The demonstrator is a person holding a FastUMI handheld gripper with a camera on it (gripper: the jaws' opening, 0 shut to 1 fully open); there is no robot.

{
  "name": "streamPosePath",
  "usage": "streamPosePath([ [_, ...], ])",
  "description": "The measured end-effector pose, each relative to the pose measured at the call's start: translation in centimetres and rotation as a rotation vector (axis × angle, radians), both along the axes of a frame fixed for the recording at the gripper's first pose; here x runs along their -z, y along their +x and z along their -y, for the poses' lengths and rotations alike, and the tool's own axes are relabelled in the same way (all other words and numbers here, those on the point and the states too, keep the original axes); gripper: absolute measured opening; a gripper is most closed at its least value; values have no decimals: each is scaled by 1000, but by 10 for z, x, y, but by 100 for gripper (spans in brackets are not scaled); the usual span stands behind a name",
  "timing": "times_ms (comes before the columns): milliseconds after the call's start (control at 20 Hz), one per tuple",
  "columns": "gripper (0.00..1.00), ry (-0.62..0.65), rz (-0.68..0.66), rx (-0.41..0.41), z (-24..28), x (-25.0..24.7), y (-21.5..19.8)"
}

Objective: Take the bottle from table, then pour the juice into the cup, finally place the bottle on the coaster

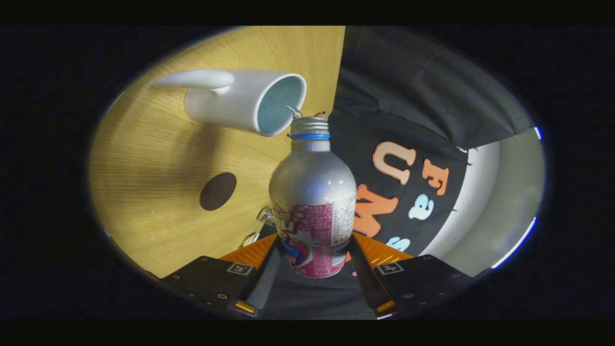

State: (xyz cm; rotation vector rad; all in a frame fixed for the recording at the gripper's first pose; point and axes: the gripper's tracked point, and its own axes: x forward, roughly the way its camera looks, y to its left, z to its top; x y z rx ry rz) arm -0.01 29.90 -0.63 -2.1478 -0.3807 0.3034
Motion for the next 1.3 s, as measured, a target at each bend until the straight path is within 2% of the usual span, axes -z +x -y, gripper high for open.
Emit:
streamPosePath([
  [250, 77, 2, -16, 5, -1, 2, -1],
  [450, 77, 96, -82, 50, 9, 12, 2],
  [850, 78, 529, -309, 202, 40, 55, 0],
  [1300, 78, 1041, -589, 295, 76, 60, 21],
])
